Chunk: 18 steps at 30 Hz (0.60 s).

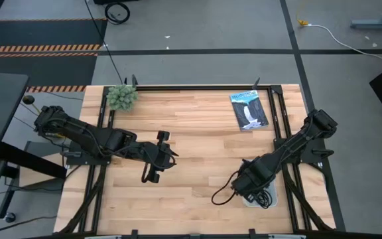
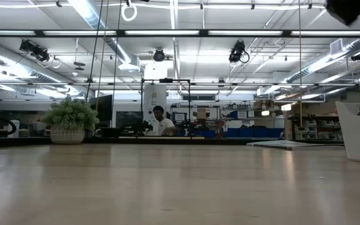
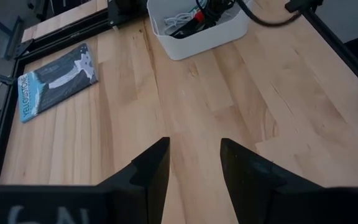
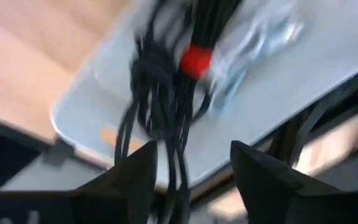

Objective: Pick and place USB-C Cables
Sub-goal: Return to Home Position

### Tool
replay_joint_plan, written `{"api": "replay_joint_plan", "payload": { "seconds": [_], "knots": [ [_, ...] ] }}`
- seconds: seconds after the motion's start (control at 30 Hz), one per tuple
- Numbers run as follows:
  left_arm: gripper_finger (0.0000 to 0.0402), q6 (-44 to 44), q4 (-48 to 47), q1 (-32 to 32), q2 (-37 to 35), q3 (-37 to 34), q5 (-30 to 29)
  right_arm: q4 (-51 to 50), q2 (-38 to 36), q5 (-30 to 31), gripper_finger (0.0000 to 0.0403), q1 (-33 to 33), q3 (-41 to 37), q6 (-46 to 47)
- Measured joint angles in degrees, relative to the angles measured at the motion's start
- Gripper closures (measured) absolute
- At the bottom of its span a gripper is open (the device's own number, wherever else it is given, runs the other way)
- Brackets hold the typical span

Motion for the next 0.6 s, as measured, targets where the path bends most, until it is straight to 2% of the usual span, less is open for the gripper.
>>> {"api": "replay_joint_plan", "payload": {
  "seconds": [0.17, 0.33, 0.5, 0.6],
  "knots": [
    [0.0251, 2.27, 1.11, 0.02, 0.00, -0.28, 0.70, 0.12, -4.65, 16.95, 0.0175, 0.49, 2.41, -3.68],
    [0.0251, 7.43, 10.90, 1.73, -0.33, -6.11, 9.02, 1.17, -10.91, 31.57, 0.0181, 0.83, 1.54, -6.48],
    [0.0251, 5.72, 13.16, 5.08, -0.37, -9.41, 11.45, 8.86, -18.96, 43.56, 0.0196, 0.81, -5.77, -12.35],
    [0.0251, 3.89, 15.79, 6.78, -0.44, -11.26, 16.45, 13.71, -23.94, 47.73, 0.0204, 0.36, -11.93, -15.73]
  ]
}}
